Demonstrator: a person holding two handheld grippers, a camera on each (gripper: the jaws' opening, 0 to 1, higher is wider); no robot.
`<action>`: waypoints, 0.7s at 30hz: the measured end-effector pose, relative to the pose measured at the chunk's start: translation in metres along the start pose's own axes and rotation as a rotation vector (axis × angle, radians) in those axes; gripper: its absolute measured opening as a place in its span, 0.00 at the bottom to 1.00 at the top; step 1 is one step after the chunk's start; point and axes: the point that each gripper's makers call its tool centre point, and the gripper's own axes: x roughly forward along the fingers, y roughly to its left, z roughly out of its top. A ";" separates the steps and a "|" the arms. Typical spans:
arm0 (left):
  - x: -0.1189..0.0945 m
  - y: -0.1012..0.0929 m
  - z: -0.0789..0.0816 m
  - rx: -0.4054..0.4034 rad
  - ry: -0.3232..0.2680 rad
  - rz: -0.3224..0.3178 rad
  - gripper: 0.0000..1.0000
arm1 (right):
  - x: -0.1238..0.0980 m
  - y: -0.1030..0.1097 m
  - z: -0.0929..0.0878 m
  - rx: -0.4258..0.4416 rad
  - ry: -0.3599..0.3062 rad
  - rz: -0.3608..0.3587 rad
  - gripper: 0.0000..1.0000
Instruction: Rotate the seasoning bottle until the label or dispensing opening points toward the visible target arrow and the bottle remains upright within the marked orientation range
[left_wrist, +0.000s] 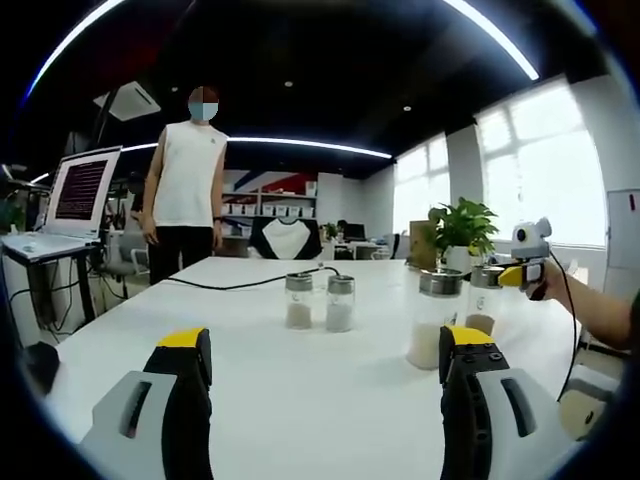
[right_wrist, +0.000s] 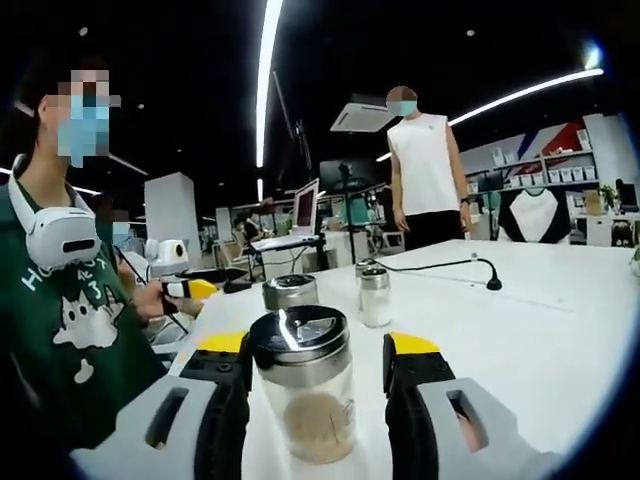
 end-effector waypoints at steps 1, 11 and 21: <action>0.000 0.001 0.000 -0.004 -0.002 0.003 0.99 | 0.001 0.002 -0.001 -0.008 -0.002 0.004 0.47; 0.001 -0.002 -0.004 -0.004 0.007 -0.006 0.99 | 0.001 0.008 -0.002 -0.038 -0.005 0.024 0.39; 0.001 -0.002 -0.006 -0.007 0.012 -0.011 0.99 | 0.003 0.010 -0.002 -0.062 0.001 0.006 0.38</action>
